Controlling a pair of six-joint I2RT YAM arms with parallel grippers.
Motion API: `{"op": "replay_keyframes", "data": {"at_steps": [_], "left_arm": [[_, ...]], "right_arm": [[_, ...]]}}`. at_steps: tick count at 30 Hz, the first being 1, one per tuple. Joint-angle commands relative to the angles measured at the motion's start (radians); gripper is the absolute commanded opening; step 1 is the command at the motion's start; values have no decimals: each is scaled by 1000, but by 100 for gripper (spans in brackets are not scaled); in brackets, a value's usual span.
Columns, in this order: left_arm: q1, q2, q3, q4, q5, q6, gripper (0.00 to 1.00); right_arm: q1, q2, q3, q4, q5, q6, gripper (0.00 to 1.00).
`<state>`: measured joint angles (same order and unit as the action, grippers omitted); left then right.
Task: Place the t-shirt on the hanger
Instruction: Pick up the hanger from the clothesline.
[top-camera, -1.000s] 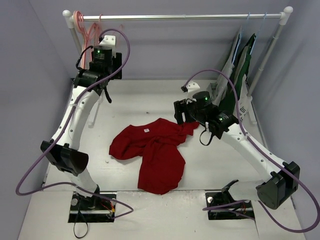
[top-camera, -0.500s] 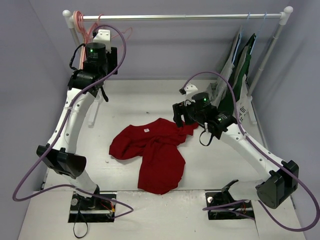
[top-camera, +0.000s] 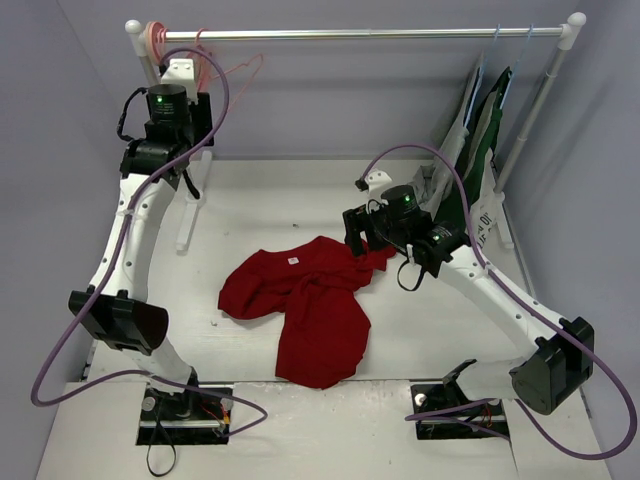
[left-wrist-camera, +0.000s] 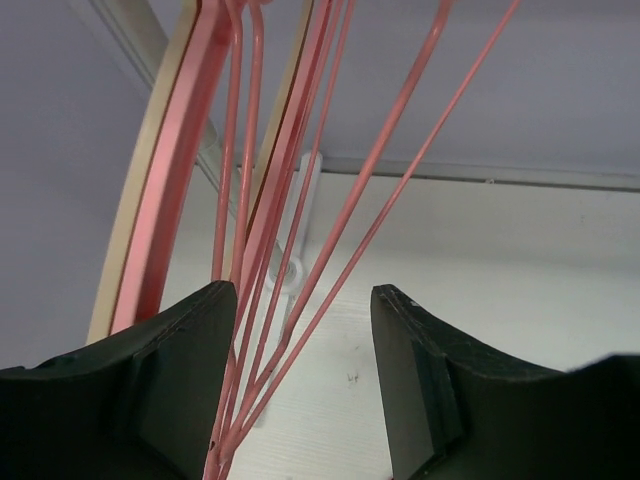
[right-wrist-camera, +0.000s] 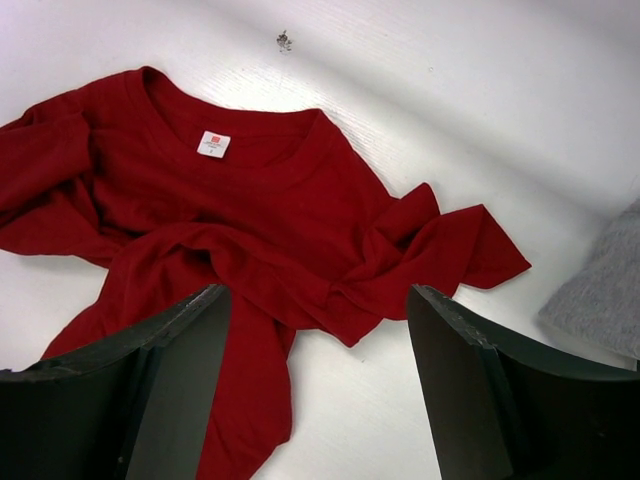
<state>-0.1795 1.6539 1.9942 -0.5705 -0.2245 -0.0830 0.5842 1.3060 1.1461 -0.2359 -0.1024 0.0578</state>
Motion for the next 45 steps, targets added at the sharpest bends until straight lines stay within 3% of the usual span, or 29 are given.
{"op": "replay_keyframes", "data": {"at_steps": [1, 11, 19, 33, 45], "left_arm": [[27, -8, 2, 46, 59, -23, 56], [32, -35, -54, 8, 182, -41, 52], [31, -65, -84, 34, 174, -46, 51], [12, -62, 48, 8, 139, -46, 52], [6, -34, -28, 35, 128, -57, 51]], "right_arm": [[3, -19, 1, 47, -14, -19, 72], [3, -17, -9, 55, -17, -19, 72], [3, -7, -13, 61, -36, -6, 72], [3, 3, 1, 56, -45, 13, 73], [3, 18, 14, 56, -54, 19, 73]]}}
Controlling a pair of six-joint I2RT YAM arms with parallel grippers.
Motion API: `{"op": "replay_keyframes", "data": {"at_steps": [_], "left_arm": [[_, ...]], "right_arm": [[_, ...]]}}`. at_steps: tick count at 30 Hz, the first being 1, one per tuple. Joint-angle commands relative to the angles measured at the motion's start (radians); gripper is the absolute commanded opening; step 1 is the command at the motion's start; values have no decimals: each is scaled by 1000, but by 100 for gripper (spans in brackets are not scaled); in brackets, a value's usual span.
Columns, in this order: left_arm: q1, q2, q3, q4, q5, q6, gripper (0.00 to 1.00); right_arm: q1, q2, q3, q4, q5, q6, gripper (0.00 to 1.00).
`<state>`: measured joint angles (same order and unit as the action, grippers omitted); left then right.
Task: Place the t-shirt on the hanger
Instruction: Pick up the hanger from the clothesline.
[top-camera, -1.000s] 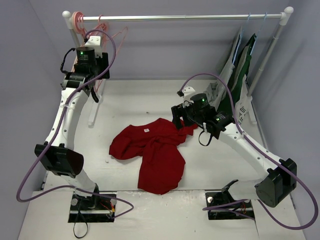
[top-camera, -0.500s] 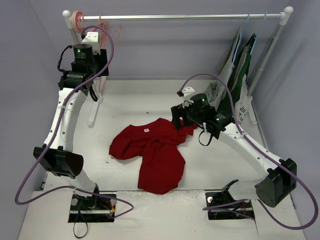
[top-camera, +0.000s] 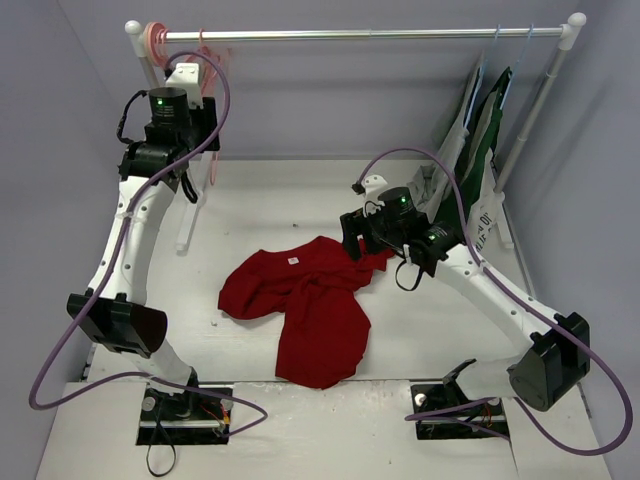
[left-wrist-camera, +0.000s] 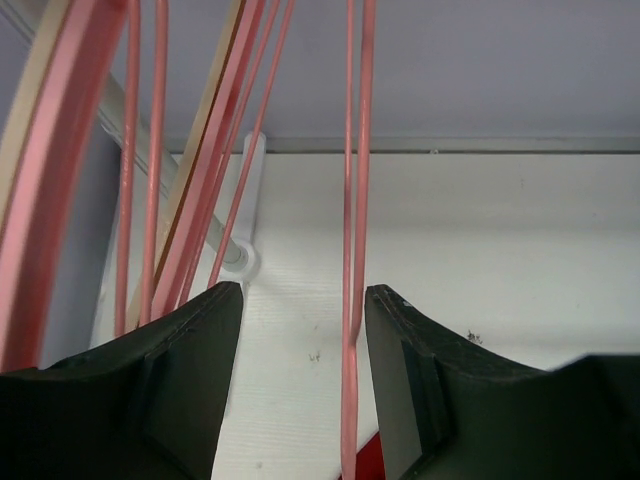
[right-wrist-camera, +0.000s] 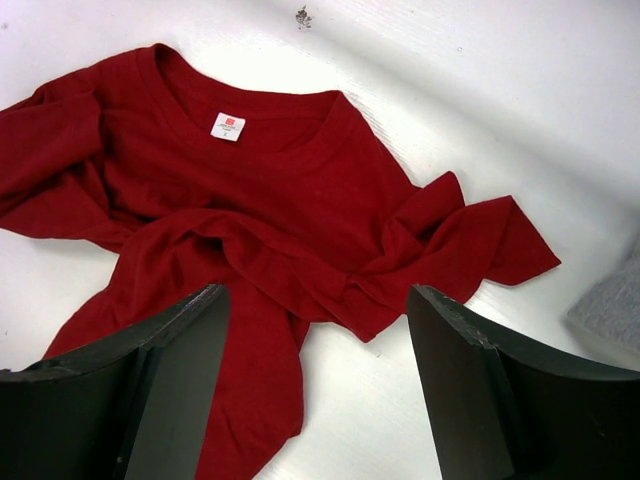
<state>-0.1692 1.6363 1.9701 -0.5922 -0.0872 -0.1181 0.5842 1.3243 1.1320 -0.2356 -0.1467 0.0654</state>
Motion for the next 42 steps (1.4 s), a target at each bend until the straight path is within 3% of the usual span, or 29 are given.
{"op": "replay_keyframes", "data": {"at_steps": [1, 12, 19, 22, 26, 37, 42], "left_arm": [[-4, -15, -8, 60, -3, -28, 51], [-32, 7, -47, 83, 24, -68, 50], [-35, 16, -19, 77, 0, -64, 24], [-36, 19, 15, 68, -9, -58, 20], [-38, 23, 71, 51, -9, -48, 0], [-111, -3, 207, -18, 18, 27, 0], [-164, -111, 38, -12, 10, 21, 0]], "right_arm": [[3, 0, 29, 55, -10, 11, 73], [3, -2, 20, 55, -7, 20, 73], [3, -11, 20, 48, 2, 20, 73], [3, -14, 18, 48, 2, 20, 73], [3, -16, 23, 47, 6, 20, 73], [5, -34, 31, 38, 29, 8, 73], [3, -53, 20, 32, 55, 7, 73]]}}
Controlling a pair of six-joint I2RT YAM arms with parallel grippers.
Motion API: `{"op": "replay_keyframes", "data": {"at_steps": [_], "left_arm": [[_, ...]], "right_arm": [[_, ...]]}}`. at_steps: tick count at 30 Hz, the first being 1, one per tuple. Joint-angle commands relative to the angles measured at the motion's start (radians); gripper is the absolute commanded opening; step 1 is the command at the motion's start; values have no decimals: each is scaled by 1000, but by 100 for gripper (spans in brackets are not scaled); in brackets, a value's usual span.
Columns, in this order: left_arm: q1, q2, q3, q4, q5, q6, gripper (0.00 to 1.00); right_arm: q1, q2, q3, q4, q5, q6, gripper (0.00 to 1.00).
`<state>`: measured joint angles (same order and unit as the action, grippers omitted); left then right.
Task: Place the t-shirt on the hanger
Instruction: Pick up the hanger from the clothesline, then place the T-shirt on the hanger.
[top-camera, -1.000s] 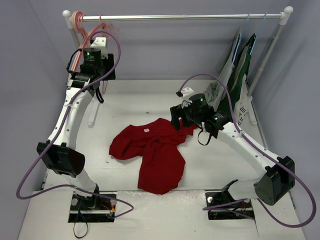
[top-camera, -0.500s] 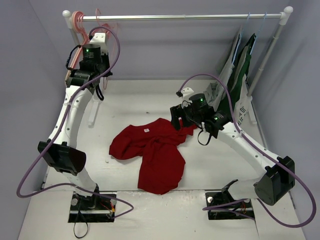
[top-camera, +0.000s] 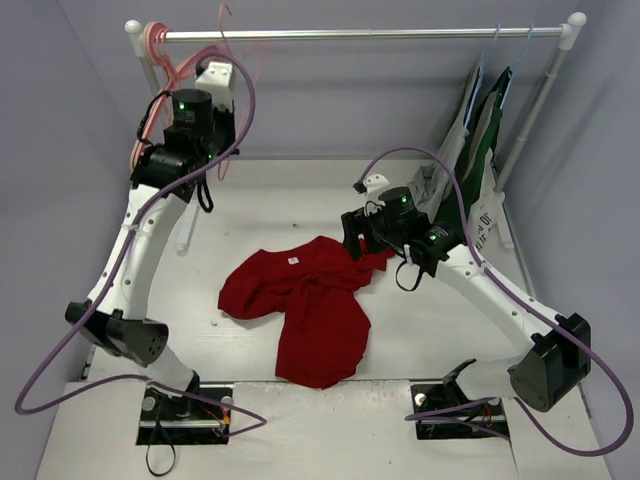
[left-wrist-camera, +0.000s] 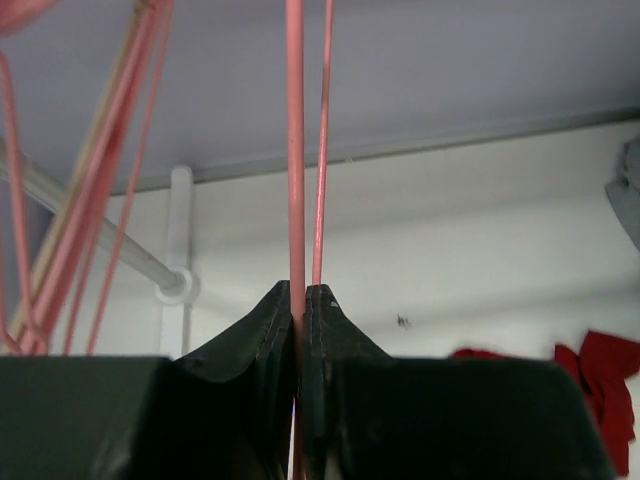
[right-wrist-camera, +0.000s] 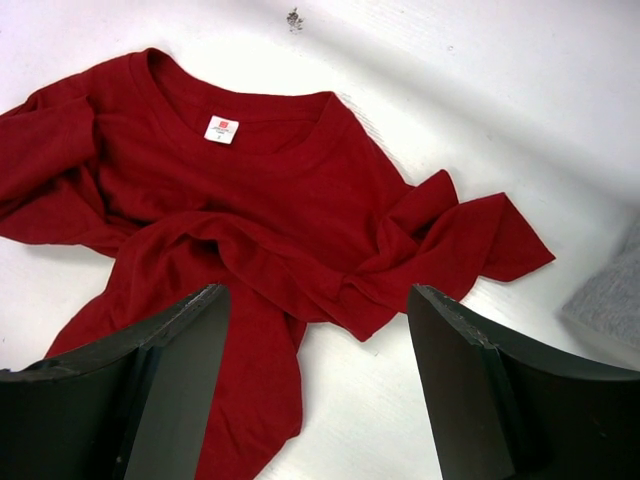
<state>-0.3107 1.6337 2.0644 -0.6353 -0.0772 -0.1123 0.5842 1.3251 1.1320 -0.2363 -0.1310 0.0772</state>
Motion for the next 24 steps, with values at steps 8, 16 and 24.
{"op": "replay_keyframes", "data": {"at_steps": [8, 16, 24], "left_arm": [[-77, -354, -349, 39, 60, -17, 0], [-100, -592, -734, -92, 230, -6, 0], [-103, -705, -1024, -93, 310, -4, 0]], "right_arm": [[5, -69, -14, 28, 53, 9, 72], [26, -3, -75, 75, 54, 101, 54], [45, 248, 106, 72, 185, 234, 45]]}}
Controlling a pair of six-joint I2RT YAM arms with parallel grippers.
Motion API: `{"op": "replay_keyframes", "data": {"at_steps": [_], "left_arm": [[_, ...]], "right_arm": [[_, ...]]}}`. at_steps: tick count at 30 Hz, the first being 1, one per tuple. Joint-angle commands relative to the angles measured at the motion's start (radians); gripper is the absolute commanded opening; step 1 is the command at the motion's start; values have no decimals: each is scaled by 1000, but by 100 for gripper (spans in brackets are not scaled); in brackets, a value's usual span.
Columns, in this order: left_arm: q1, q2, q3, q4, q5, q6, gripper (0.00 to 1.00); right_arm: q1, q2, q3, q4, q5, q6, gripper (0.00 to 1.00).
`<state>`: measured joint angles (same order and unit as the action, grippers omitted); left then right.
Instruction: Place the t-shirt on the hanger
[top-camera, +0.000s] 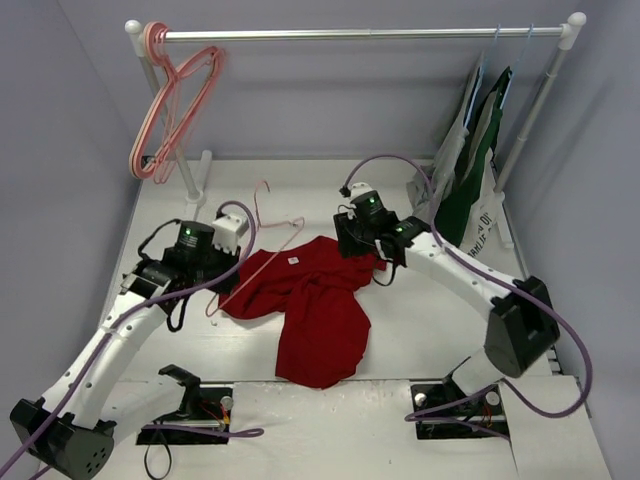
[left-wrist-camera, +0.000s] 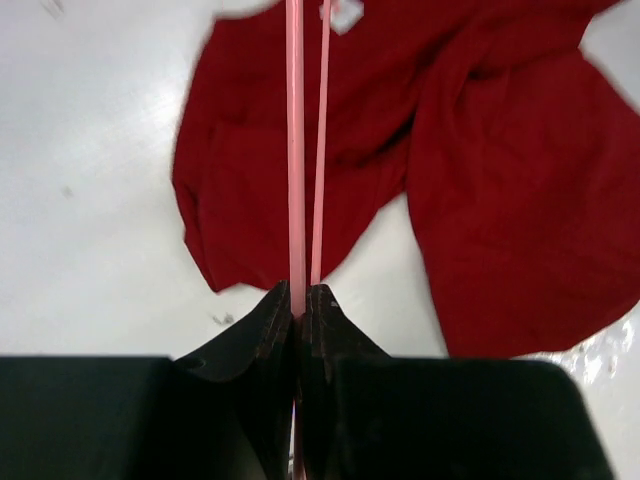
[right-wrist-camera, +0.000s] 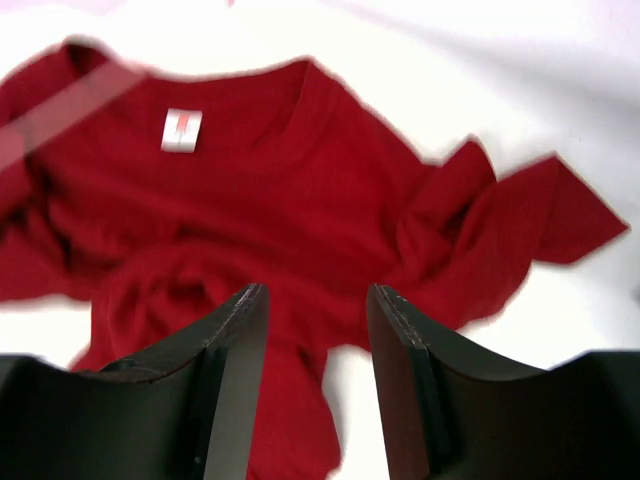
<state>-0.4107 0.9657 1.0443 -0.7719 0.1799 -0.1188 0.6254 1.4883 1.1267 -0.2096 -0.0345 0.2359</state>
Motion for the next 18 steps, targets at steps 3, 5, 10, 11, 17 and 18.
{"op": "replay_keyframes", "data": {"at_steps": [3, 5, 10, 11, 17, 18], "left_arm": [[-4, -50, -39, 30, 70, -1, 0], [-4, -58, -50, 19, 72, -4, 0], [-4, -85, -73, 3, 78, -19, 0], [-4, -88, -85, 6, 84, -25, 0], [-4, -87, -118, 17, 107, -44, 0], [-4, -85, -122, 17, 110, -47, 0]], "right_arm": [[4, 200, 203, 29, 100, 117, 43], [7, 248, 240, 27, 99, 134, 42], [22, 417, 367, 6, 100, 197, 38], [22, 435, 383, 4, 102, 203, 38], [30, 569, 492, -13, 125, 224, 39], [30, 595, 502, -23, 127, 227, 39]]}}
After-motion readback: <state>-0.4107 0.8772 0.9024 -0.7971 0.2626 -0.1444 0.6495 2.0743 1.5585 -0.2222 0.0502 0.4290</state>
